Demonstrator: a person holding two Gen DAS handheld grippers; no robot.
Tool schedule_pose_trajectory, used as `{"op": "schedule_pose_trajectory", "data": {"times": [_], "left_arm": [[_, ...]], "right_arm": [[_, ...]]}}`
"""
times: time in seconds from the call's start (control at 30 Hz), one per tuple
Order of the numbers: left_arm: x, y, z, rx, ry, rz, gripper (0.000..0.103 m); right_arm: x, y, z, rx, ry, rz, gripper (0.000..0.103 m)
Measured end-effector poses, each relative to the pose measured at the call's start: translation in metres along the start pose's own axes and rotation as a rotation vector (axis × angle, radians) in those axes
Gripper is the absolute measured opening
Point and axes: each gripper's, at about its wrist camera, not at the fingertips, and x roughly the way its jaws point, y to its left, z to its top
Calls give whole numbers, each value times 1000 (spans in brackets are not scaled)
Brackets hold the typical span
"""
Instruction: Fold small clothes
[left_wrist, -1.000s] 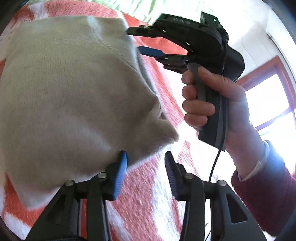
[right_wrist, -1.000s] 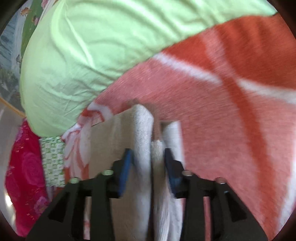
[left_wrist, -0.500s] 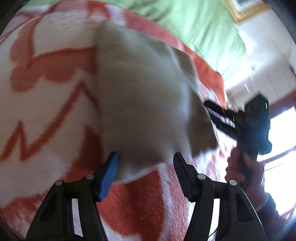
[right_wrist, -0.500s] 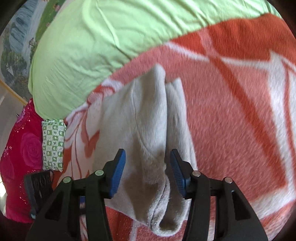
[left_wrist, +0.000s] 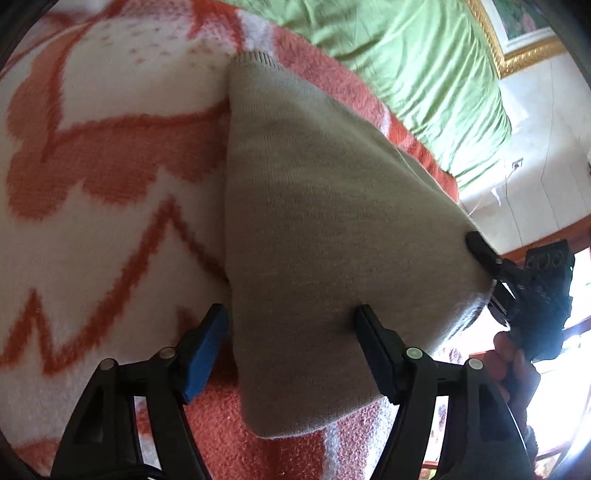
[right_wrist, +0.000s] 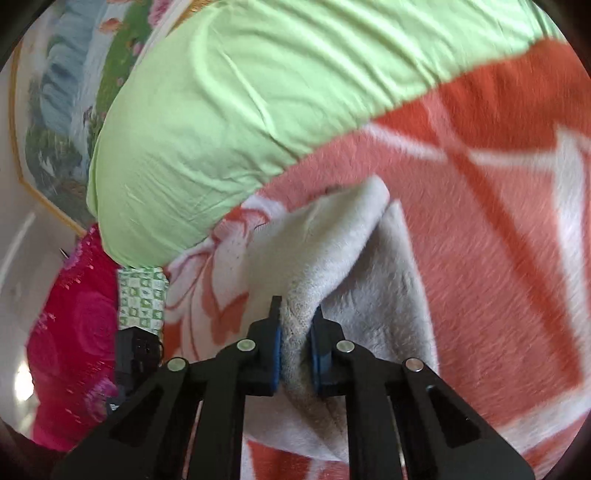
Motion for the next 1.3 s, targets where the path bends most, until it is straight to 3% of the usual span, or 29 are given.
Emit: {"op": "schedule_pose_trajectory", "data": {"times": [0.17,0.37,0.63,0.67,0.7,0.77,1.07,1.3], "left_arm": [[27,5,-11,1,77,22,73],[37,10,-17,-12,86,26,76],[11,3,-18,-10,55,24,74],[7,4,-17,-16,51,18,74],[5,4,-16,-23,45,13,74],[-4,7,-12,-34,29,3,74],[-11,15,5,-50,8,9,75],[11,3,21,-49,12,8,79]], "right_arm": [[37,-44,-24,51,107,-138,13],[40,-64,-38,108,41,-125,16],[5,-41,-32,89,-21,-168,28],[2,-39,-32,93,-27,-163,34],[0,-37,-33,93,-27,-162,50],[0,-33,-33,82,-23,-167,64],[30,-37,-30,50,43,-199,64],[46,-51,-28,74,88,-200,64]]}}
